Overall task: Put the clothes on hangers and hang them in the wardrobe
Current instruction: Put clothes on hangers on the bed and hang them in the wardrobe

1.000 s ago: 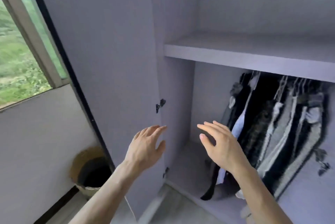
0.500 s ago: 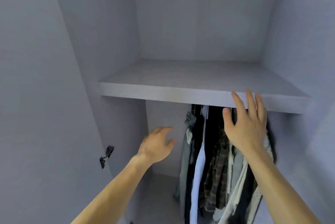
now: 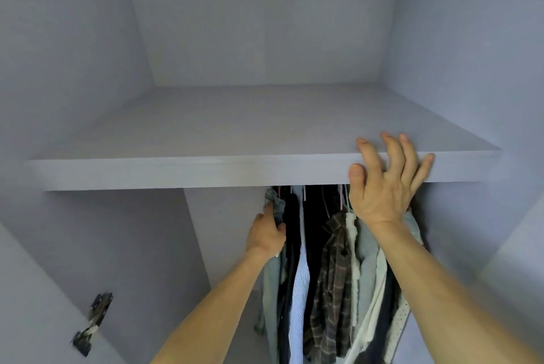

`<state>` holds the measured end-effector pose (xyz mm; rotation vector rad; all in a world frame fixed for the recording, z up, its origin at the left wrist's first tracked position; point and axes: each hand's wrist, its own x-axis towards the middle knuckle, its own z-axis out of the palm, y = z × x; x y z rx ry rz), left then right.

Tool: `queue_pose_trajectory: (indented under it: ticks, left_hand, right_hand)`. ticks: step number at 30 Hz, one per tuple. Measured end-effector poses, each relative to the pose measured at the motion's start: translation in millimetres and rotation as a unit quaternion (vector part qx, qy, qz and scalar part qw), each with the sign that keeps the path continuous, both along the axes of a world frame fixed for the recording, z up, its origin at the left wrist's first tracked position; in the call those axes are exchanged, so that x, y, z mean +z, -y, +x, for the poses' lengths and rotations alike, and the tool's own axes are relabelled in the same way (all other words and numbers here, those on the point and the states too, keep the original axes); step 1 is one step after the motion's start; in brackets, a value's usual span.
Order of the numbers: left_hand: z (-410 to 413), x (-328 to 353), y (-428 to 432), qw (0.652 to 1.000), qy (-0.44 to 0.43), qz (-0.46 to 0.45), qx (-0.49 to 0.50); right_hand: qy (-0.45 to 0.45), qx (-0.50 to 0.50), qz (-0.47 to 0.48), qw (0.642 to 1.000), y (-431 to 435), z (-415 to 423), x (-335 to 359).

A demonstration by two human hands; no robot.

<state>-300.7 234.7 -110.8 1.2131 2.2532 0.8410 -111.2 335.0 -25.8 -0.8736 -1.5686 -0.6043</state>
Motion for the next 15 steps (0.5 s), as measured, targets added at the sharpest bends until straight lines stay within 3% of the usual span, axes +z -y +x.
queue_pose_trajectory:
  ticks: [4, 15]
  left_hand:
    - [5.1, -3.5, -15.7, 0.999, -0.038, -0.004, 0.026]
    - [-4.6, 17.3, -0.3, 0.995, -0.006, -0.007, 0.098]
  right_hand:
    - [-0.002, -0.011, 0.012, 1.0, -4.1, -3.1, 2.0]
    - [0.003, -0.009, -0.005, 1.0, -1.5, 2.2, 2.2]
